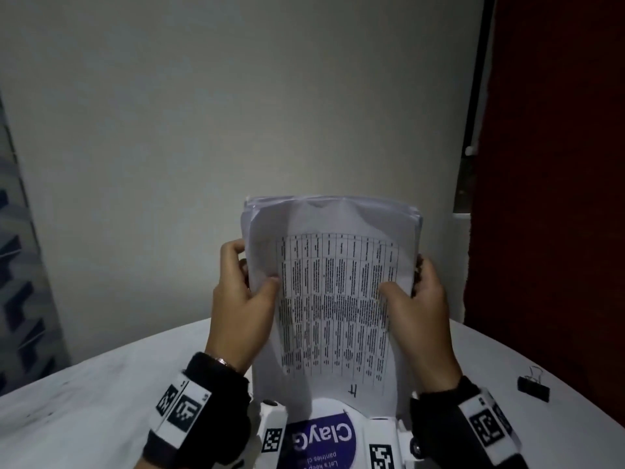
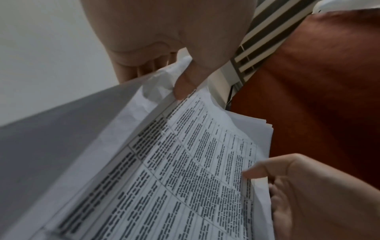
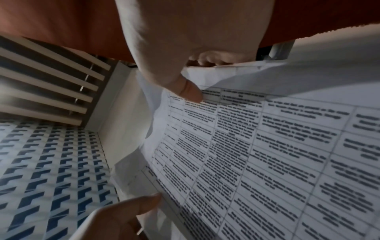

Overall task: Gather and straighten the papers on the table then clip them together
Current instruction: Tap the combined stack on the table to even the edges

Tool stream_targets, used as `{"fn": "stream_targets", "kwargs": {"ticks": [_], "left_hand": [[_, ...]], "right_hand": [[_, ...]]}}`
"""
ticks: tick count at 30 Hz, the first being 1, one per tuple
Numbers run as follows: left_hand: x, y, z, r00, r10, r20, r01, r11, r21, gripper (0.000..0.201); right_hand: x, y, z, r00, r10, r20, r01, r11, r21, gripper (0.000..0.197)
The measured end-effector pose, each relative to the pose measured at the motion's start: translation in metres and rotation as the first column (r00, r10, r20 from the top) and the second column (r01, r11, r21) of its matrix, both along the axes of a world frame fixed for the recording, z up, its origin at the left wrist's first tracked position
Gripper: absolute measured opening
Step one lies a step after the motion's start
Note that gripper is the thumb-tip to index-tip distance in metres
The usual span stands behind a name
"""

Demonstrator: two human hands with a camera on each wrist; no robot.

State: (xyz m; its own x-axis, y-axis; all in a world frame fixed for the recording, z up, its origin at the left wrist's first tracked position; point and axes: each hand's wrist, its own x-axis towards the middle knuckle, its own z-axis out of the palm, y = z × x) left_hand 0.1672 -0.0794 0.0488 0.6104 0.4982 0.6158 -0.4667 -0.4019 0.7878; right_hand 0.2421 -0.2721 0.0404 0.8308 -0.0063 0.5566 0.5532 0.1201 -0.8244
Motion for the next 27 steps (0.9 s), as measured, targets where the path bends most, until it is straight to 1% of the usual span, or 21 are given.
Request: {"fn": "stream_targets", "kwargs": {"ticks": [2,4,5,6,8,10,12,14,17,19,20,23,25,27], "left_hand": [[-0.003,-0.005,0.004,0.998,0.019,0.059,-0.022,0.999,0.049,0.067],[-0.006,-0.008,0.01,0.989,0.082,0.122,-0.1,0.983,0.152,0.092],[-0.008,-0.007,0.012,0.982,0.111,0.152,-0.142,0.966,0.215,0.1],[-0.01,-0.006,0.015,0.975,0.136,0.177,-0.183,0.943,0.279,0.105],[-0.014,-0.005,0.021,0.965,0.192,0.179,-0.246,0.899,0.363,0.106],[-0.019,-0.006,0.029,0.961,0.247,0.122,-0.276,0.862,0.426,0.107],[-0.023,-0.008,0.033,0.949,0.309,0.062,-0.299,0.816,0.495,0.104],[-0.024,-0.008,0.036,0.936,0.35,0.035,-0.315,0.792,0.524,0.094],[-0.023,-0.009,0.036,0.931,0.361,0.043,-0.333,0.798,0.503,0.083],[-0.023,-0.01,0.035,0.936,0.347,0.058,-0.329,0.805,0.494,0.082],[-0.023,-0.01,0.035,0.939,0.338,0.065,-0.326,0.808,0.491,0.083],[-0.021,-0.011,0.036,0.949,0.305,0.083,-0.306,0.819,0.486,0.084],[-0.018,-0.009,0.035,0.962,0.252,0.106,-0.273,0.866,0.418,0.083],[-0.016,-0.008,0.034,0.979,0.166,0.122,-0.195,0.935,0.296,0.082]], "right_hand": [[-0.004,0.0,0.004,0.999,-0.007,0.04,0.006,1.0,0.022,0.045],[-0.011,0.001,0.008,0.992,-0.02,0.128,0.022,1.0,-0.016,0.069],[-0.014,0.002,0.01,0.981,-0.038,0.19,0.049,0.997,-0.052,0.081],[-0.016,0.003,0.011,0.964,-0.057,0.258,0.082,0.993,-0.087,0.091],[-0.018,0.002,0.015,0.919,-0.097,0.382,0.17,0.972,-0.162,0.101],[-0.022,0.0,0.022,0.875,-0.152,0.459,0.292,0.923,-0.252,0.106],[-0.029,-0.002,0.029,0.829,-0.206,0.52,0.41,0.856,-0.314,0.11],[-0.035,-0.004,0.035,0.793,-0.224,0.566,0.487,0.792,-0.369,0.109],[-0.037,-0.008,0.039,0.759,-0.253,0.6,0.572,0.7,-0.428,0.094],[-0.037,-0.011,0.042,0.733,-0.296,0.612,0.623,0.653,-0.431,0.08],[-0.038,-0.011,0.044,0.72,-0.318,0.616,0.644,0.636,-0.424,0.076],[-0.038,-0.011,0.051,0.683,-0.327,0.653,0.687,0.592,-0.421,0.079],[-0.035,-0.011,0.054,0.684,-0.3,0.665,0.683,0.585,-0.438,0.078],[-0.029,-0.012,0.054,0.708,-0.295,0.641,0.661,0.596,-0.456,0.079]]}}
